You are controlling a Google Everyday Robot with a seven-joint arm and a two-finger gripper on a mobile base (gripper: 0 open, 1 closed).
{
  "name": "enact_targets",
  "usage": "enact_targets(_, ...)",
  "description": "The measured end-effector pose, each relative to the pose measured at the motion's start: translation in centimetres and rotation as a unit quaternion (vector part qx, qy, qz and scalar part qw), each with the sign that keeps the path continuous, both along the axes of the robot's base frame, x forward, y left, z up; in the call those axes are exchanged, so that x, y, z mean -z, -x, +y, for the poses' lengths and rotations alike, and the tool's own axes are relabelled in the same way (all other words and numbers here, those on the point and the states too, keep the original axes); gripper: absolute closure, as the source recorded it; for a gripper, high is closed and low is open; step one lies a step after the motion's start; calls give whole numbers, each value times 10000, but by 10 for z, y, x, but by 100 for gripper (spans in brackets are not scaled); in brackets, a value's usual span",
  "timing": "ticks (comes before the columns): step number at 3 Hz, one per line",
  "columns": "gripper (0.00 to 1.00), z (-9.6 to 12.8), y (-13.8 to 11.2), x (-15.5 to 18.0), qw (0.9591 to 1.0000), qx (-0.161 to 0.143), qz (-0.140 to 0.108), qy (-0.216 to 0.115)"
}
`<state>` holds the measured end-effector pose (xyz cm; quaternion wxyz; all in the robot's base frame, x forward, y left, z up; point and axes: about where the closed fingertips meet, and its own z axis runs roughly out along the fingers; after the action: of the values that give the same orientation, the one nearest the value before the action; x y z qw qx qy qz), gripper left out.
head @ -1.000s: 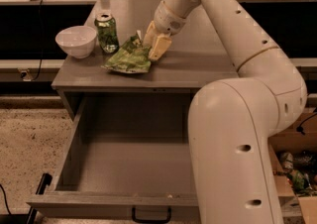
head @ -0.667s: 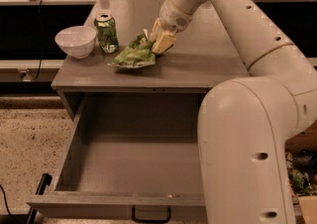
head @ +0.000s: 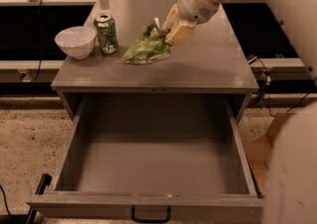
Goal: Place green jalapeno chip bag into top drawer
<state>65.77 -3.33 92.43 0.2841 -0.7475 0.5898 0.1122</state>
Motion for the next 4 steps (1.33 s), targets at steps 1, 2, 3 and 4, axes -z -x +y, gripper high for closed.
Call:
enact_targets(1, 100, -1, 57, 4, 9998, 144, -93, -58)
enact_targets(2, 100, -1, 57, 4, 9998, 141, -89, -55)
enact_targets(3, 100, 0, 71, 21, 9991, 337, 157, -210)
enact_targets(4, 100, 0, 111, 41, 9941, 713, 776, -242)
